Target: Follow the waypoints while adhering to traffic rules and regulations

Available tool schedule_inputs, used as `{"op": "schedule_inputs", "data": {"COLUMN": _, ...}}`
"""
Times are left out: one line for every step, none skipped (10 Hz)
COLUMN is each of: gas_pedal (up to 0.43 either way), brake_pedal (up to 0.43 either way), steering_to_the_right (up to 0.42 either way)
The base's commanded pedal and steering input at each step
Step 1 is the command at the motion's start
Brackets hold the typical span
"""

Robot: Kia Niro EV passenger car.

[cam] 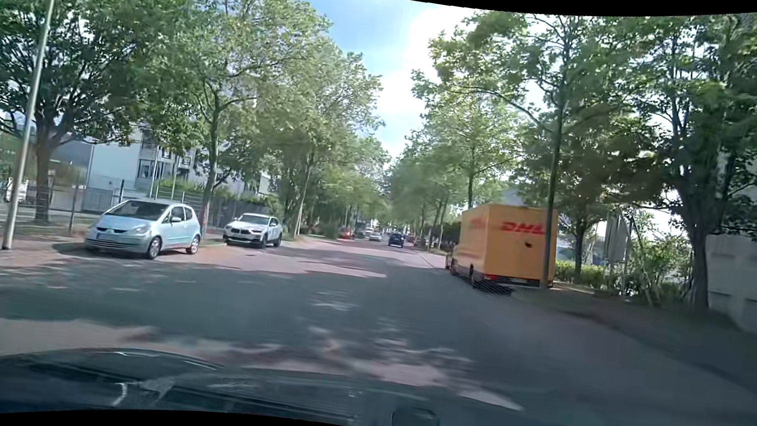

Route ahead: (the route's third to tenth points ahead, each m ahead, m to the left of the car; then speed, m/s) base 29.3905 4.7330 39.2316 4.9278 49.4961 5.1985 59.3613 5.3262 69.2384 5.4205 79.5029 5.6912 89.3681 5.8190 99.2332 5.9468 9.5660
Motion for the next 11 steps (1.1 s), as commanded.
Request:
{"op": "schedule_inputs", "data": {"gas_pedal": 0.177, "brake_pedal": 0.0, "steering_to_the_right": -0.002}}
{"op": "schedule_inputs", "data": {"gas_pedal": 0.177, "brake_pedal": 0.0, "steering_to_the_right": -0.002}}
{"op": "schedule_inputs", "data": {"gas_pedal": 0.169, "brake_pedal": 0.0, "steering_to_the_right": -0.002}}
{"op": "schedule_inputs", "data": {"gas_pedal": 0.157, "brake_pedal": 0.0, "steering_to_the_right": -0.002}}
{"op": "schedule_inputs", "data": {"gas_pedal": 0.15, "brake_pedal": 0.0, "steering_to_the_right": -0.002}}
{"op": "schedule_inputs", "data": {"gas_pedal": 0.138, "brake_pedal": 0.0, "steering_to_the_right": -0.003}}
{"op": "schedule_inputs", "data": {"gas_pedal": 0.138, "brake_pedal": 0.0, "steering_to_the_right": -0.003}}
{"op": "schedule_inputs", "data": {"gas_pedal": 0.13, "brake_pedal": 0.0, "steering_to_the_right": -0.003}}
{"op": "schedule_inputs", "data": {"gas_pedal": 0.13, "brake_pedal": 0.0, "steering_to_the_right": -0.003}}
{"op": "schedule_inputs", "data": {"gas_pedal": 0.13, "brake_pedal": 0.0, "steering_to_the_right": -0.004}}
{"op": "schedule_inputs", "data": {"gas_pedal": 0.13, "brake_pedal": 0.0, "steering_to_the_right": -0.004}}
